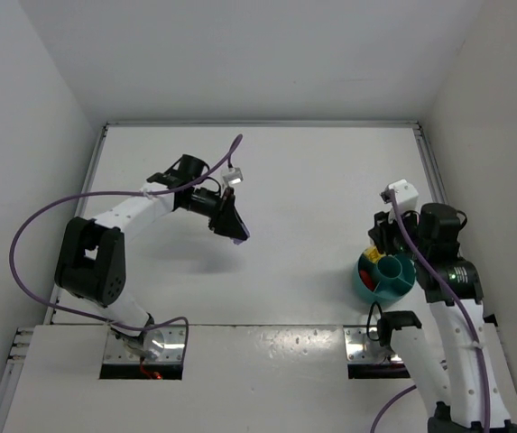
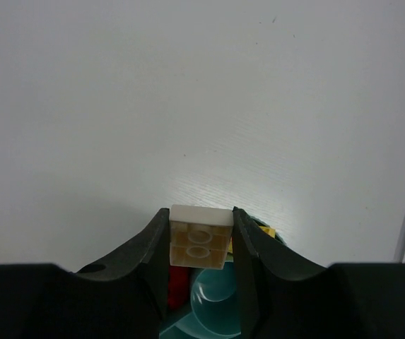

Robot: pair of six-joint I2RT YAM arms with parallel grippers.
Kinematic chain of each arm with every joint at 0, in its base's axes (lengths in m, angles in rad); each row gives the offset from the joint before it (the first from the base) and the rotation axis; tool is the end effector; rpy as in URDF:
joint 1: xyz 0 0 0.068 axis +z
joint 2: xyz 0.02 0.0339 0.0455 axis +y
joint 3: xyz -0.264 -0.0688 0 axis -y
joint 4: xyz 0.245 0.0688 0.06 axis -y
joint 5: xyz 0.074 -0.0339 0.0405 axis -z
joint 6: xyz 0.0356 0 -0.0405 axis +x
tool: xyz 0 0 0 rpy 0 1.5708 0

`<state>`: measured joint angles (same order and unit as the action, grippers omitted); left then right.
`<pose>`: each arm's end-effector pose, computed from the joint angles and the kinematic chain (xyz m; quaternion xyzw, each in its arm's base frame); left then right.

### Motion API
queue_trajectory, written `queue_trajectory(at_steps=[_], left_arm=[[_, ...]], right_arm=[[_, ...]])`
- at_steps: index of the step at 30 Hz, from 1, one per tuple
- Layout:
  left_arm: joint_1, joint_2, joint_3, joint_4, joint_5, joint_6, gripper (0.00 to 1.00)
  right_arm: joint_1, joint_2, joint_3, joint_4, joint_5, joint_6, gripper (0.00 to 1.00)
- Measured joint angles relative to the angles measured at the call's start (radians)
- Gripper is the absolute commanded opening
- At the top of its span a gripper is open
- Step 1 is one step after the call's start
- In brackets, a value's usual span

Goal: Sort the legos into containers by color

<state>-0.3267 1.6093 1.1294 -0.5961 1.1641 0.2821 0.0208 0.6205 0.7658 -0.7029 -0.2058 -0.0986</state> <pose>0.2898 -0.1327 0.2399 0.3712 0.7323 -0.5374 0.1926 0.1311 0.0100 0.3042 -0.1016 0.8653 0.0710 0.4858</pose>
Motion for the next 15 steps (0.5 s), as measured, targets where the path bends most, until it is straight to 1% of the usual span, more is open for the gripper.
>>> queue_trajectory(at_steps=[5, 12, 15], left_arm=[[0.002, 0.000, 0.000, -0.019, 0.000, 0.024, 0.00], [0.002, 0.015, 0.006, -0.027, 0.006, 0.032, 0.00], [0.002, 0.033, 0.015, -0.030, 0.007, 0.032, 0.00]], right_arm=[[0.000, 0.015, 0.034, -0.009, 0.010, -0.121, 0.00], [0.000, -0.113, -0.046, -0.021, 0.088, -0.233, 0.00], [0.000, -0.126, -0.053, -0.045, 0.092, -0.272, 0.00]])
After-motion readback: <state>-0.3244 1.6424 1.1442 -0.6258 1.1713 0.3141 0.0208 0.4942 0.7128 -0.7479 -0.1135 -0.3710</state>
